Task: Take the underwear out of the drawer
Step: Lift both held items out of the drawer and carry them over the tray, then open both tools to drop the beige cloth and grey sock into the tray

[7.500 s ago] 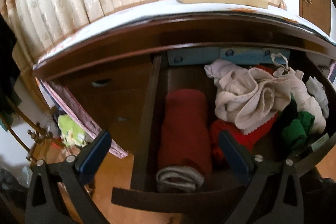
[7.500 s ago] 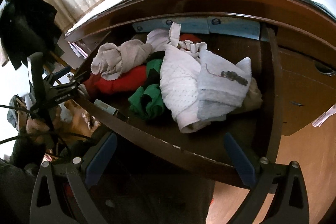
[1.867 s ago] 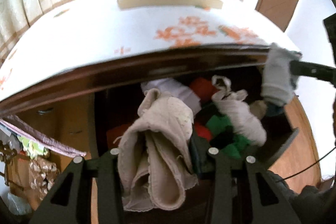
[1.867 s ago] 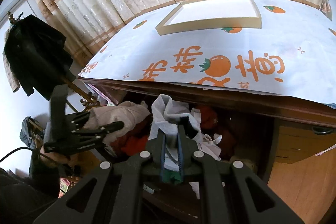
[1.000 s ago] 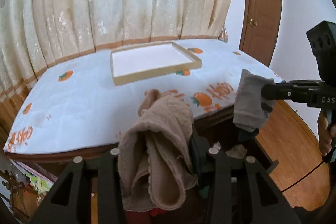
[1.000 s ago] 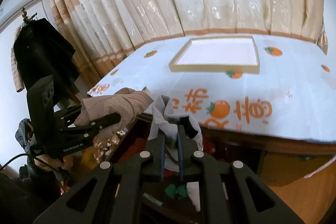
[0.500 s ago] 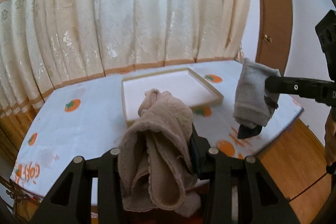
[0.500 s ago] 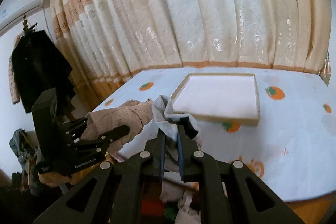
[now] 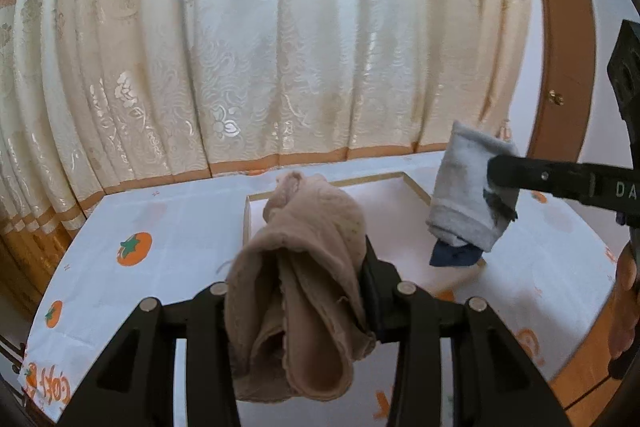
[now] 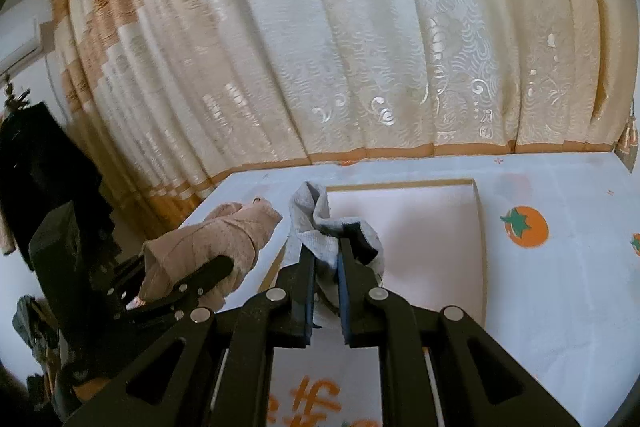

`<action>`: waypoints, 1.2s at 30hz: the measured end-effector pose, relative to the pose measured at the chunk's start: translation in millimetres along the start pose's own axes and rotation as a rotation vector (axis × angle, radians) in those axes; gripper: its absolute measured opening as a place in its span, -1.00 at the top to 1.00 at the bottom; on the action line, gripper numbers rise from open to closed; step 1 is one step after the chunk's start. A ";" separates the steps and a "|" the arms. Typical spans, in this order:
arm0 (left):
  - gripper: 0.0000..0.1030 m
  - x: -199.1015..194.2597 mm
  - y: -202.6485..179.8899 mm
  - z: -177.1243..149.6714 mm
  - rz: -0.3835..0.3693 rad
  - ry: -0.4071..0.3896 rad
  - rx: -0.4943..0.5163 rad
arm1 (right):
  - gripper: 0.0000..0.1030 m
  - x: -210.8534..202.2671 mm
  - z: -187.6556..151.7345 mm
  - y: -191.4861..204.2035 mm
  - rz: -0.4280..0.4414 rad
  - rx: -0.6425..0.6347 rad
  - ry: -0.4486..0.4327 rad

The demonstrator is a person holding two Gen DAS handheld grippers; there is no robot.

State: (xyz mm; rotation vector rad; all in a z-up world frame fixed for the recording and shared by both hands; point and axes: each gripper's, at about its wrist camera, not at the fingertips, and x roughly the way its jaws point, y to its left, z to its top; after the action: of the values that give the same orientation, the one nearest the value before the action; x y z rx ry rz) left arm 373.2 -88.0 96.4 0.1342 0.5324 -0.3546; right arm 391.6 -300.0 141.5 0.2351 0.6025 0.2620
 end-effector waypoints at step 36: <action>-0.06 207.8 -15.7 25.6 0.113 0.263 -0.083 | 0.58 220.3 41.1 -104.5 -0.078 0.275 0.216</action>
State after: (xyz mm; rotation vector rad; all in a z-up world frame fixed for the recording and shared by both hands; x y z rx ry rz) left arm 546.4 -169.5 10.0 0.1313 0.7947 -0.2049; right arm 608.3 -335.9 28.1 0.4516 0.8607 0.1284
